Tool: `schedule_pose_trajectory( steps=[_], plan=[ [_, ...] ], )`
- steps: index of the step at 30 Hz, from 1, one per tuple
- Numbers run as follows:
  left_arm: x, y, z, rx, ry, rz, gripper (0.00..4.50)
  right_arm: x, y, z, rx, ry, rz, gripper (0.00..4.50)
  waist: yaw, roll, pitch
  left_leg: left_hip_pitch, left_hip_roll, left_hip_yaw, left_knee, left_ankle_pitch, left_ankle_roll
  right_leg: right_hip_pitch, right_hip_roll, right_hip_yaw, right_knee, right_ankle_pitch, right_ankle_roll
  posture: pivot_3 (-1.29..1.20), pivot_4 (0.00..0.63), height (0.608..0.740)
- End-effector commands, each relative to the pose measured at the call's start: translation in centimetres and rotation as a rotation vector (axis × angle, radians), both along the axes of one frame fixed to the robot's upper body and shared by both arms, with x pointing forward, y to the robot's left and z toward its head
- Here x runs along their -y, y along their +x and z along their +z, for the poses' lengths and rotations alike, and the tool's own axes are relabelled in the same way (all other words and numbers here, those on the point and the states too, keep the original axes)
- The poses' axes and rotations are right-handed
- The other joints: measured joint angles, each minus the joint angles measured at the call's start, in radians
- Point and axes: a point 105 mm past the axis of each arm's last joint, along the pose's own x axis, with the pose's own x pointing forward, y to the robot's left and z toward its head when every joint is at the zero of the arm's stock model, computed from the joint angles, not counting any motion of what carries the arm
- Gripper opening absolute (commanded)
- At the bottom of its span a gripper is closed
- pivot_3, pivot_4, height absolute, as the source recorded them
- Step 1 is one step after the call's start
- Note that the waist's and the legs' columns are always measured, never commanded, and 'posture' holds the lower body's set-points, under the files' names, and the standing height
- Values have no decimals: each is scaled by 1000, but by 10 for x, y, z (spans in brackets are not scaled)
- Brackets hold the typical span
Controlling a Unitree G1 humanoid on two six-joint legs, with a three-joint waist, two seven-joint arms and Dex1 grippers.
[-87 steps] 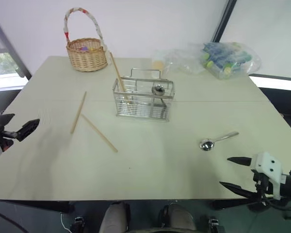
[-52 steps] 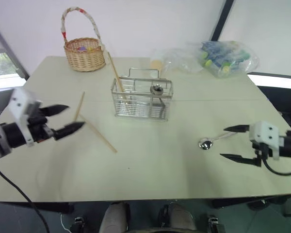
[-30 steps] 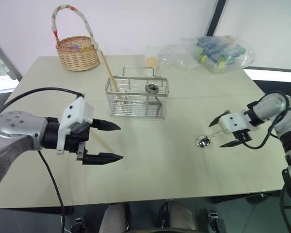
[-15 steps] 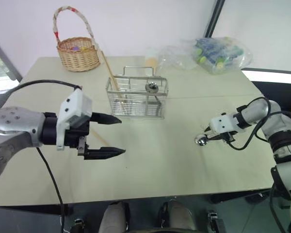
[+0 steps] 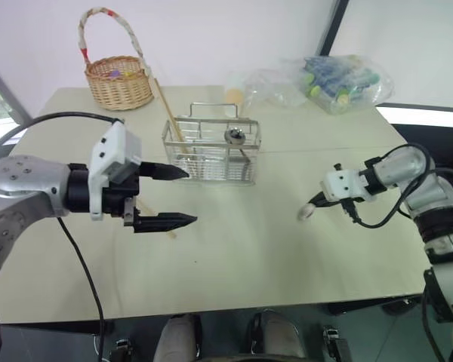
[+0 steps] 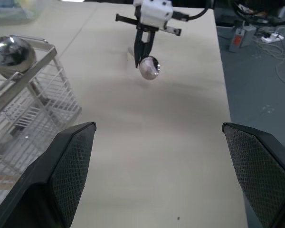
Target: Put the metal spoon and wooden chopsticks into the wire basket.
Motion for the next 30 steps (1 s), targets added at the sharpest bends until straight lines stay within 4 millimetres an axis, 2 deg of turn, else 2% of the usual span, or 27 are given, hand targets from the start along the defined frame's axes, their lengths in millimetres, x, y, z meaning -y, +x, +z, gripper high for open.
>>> schedule_pose_trajectory(
  steps=[1,5,8,11,15,17,19,22,30],
  plan=[
    [-3,4,11,63,-12,21,4500,-28,-18,56,2,264,8,81,2,0,0,0,0,0,0,0,0,0,0,0,0,0,0,0,150,623],
    [-6,7,12,74,-11,33,4500,-44,-44,94,-122,486,5,81,8,2,2,2,0,-2,-4,-1,1,0,0,-1,-2,0,0,0,150,623],
    [-8,10,16,87,-12,41,4500,-52,-46,128,-185,682,-28,81,17,1,1,4,0,-1,-7,-3,5,1,0,-1,-4,0,-1,0,150,623],
    [-9,14,19,99,-14,44,4500,-59,-36,159,-197,856,-78,81,17,0,2,4,0,-1,-7,-3,6,1,-1,-1,-5,0,-1,0,150,623],
    [-7,18,22,112,-22,39,4500,-69,-3,184,-149,1056,-239,81,20,-1,1,6,0,0,-11,-3,6,0,-1,-2,-4,1,-1,0,150,623],
    [-6,19,23,117,-25,34,4500,-76,16,185,-108,1109,-332,81,20,-1,0,5,0,0,-13,-3,6,-2,-1,-2,-2,1,-1,0,150,623],
    [-5,20,24,121,-27,31,4500,-80,26,183,-81,1131,-385,81,20,-2,0,5,0,1,-14,-1,2,-2,-1,-2,0,1,0,0,150,623],
    [-2,21,25,126,-35,25,4500,-88,47,175,-82,1187,-489,81,19,-4,-1,1,-1,1,-14,1,-1,-4,0,-2,0,1,0,0,150,623],
    [-2,22,27,145,-51,44,4500,-99,68,144,-131,1191,-602,81,-3,-5,-4,-11,-1,1,-14,2,-1,-12,0,-1,1,3,3,0,150,623]
  ],
)
